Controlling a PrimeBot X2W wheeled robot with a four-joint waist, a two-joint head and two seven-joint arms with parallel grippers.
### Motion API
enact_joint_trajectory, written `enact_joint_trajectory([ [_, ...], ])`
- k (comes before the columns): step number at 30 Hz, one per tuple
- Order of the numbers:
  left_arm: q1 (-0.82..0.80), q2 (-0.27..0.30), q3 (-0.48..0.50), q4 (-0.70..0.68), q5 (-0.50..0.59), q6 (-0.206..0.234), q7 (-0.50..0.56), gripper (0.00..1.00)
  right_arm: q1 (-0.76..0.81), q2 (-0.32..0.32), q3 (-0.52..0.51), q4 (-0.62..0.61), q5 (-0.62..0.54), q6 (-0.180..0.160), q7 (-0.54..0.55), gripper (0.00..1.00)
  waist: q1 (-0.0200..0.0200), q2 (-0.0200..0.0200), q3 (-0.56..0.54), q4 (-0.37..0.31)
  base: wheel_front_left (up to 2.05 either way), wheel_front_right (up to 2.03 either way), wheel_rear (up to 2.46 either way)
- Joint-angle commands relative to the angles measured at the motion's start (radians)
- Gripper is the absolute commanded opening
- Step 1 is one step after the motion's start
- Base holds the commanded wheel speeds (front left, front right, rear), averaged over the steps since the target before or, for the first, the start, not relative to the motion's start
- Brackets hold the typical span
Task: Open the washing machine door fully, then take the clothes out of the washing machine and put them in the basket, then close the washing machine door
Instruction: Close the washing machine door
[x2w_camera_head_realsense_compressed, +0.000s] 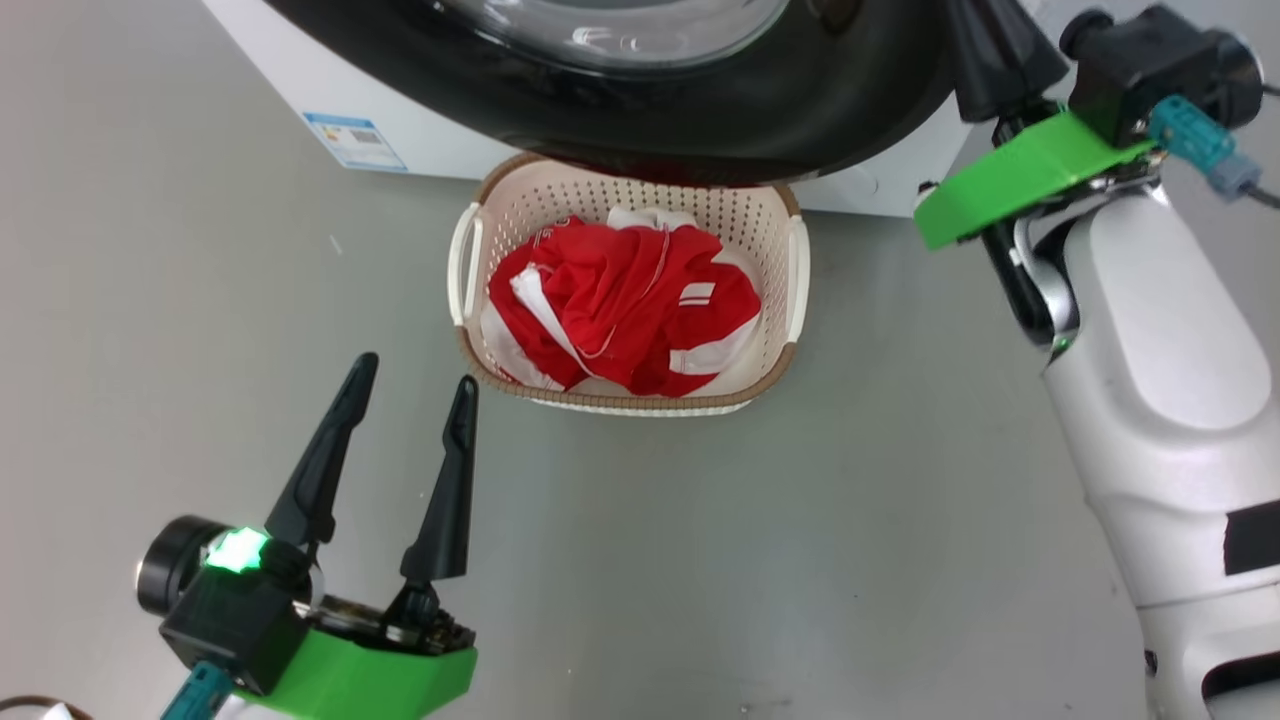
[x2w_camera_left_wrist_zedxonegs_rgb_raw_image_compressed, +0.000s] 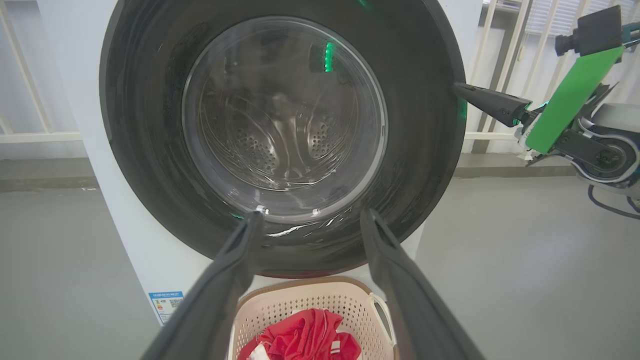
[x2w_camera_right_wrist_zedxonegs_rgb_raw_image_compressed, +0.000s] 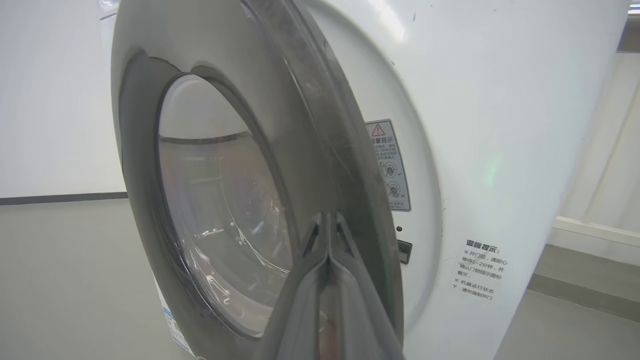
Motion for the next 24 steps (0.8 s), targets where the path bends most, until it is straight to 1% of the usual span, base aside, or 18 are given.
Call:
enact_joint_trajectory([
  [1,-0.028,0.008,0.030,-0.023,0.000,-0.006,-0.005,1.00,-0.028,0.017,0.005,-0.015,-0.013,0.006,-0.006,0.00,0.0000,-0.0001,0.025,0.014,0.00,0.00,0.00],
  [15,-0.070,0.005,0.034,-0.027,-0.005,-0.012,-0.005,1.00,-0.154,0.012,-0.028,0.051,-0.065,0.006,-0.006,0.00,0.0000,-0.0001,0.096,0.026,0.00,0.00,0.00],
  [24,-0.097,0.003,0.024,-0.027,-0.019,-0.014,-0.005,1.00,-0.241,0.008,-0.018,0.105,-0.077,0.006,-0.006,0.00,0.0000,-0.0001,0.138,0.029,0.00,0.00,0.00],
])
